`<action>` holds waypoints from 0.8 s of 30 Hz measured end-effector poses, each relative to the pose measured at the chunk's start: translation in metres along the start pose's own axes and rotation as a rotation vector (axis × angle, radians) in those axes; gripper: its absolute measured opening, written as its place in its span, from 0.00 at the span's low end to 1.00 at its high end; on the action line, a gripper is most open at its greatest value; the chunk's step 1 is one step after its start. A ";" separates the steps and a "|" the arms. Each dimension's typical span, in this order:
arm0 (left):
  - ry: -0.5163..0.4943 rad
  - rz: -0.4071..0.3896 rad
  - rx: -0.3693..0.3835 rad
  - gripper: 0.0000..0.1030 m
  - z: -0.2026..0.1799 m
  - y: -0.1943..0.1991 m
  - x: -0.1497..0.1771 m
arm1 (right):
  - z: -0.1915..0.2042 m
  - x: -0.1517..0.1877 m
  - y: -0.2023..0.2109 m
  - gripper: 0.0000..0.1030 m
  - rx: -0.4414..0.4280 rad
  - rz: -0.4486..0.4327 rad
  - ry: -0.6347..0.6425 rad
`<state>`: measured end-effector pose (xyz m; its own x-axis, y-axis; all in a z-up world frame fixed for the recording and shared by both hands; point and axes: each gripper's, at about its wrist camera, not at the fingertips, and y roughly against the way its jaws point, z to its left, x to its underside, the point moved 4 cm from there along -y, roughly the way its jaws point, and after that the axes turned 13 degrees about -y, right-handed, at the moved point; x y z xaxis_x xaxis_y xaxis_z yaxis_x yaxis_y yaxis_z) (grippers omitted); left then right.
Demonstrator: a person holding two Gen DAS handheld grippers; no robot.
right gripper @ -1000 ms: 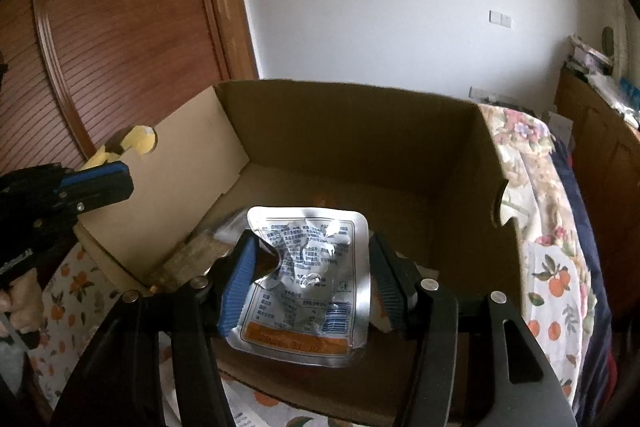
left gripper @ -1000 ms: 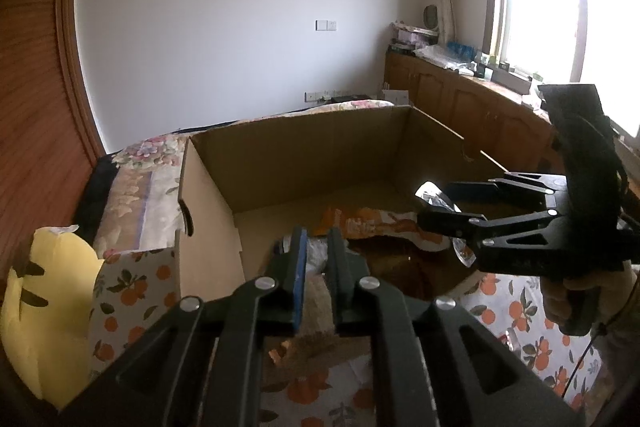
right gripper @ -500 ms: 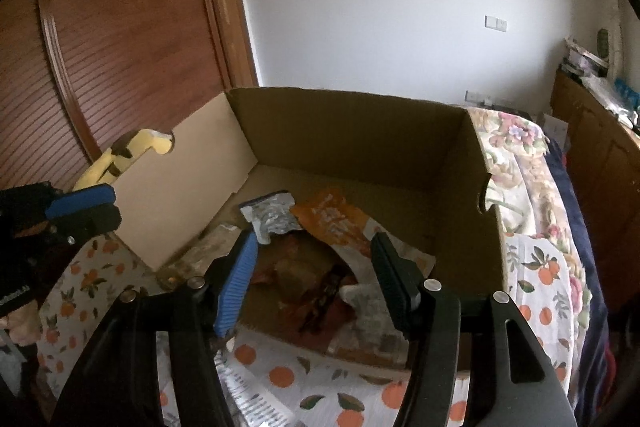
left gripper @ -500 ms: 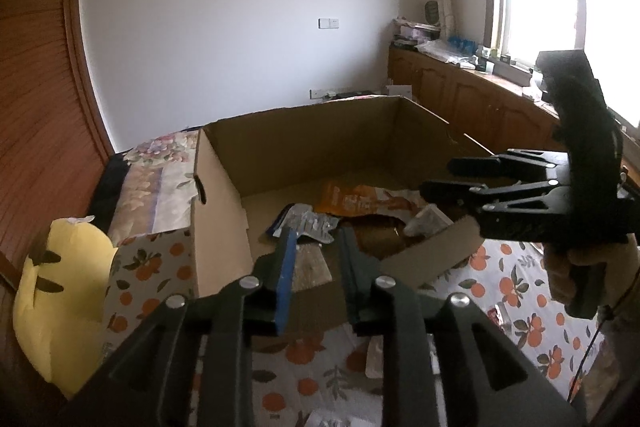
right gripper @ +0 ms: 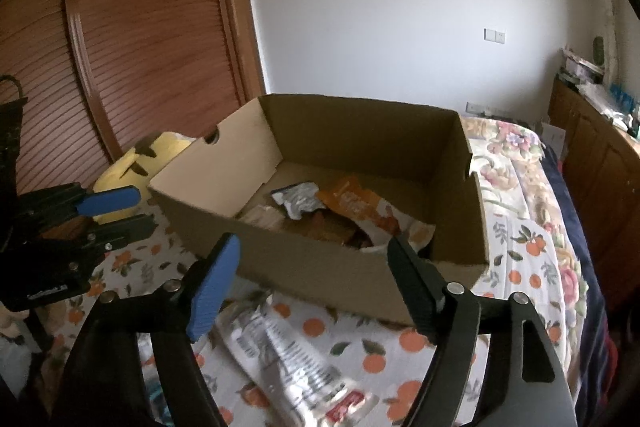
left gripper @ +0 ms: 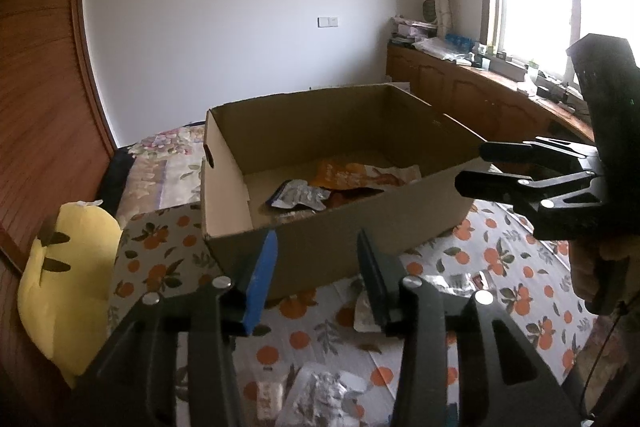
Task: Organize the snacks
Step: 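Move both tools back to the snacks on the table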
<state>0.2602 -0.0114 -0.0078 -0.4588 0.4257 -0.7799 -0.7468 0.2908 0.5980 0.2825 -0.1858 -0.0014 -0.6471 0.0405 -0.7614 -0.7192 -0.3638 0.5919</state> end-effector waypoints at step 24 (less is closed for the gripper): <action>0.028 0.139 0.115 0.61 -0.026 -0.004 0.087 | 0.009 0.078 0.004 0.86 -0.025 0.083 0.018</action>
<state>0.2105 0.0022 -0.0825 -0.5682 0.4453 -0.6919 -0.6159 0.3274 0.7165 0.2272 -0.1761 -0.0558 -0.6998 -0.0074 -0.7143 -0.6563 -0.3883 0.6469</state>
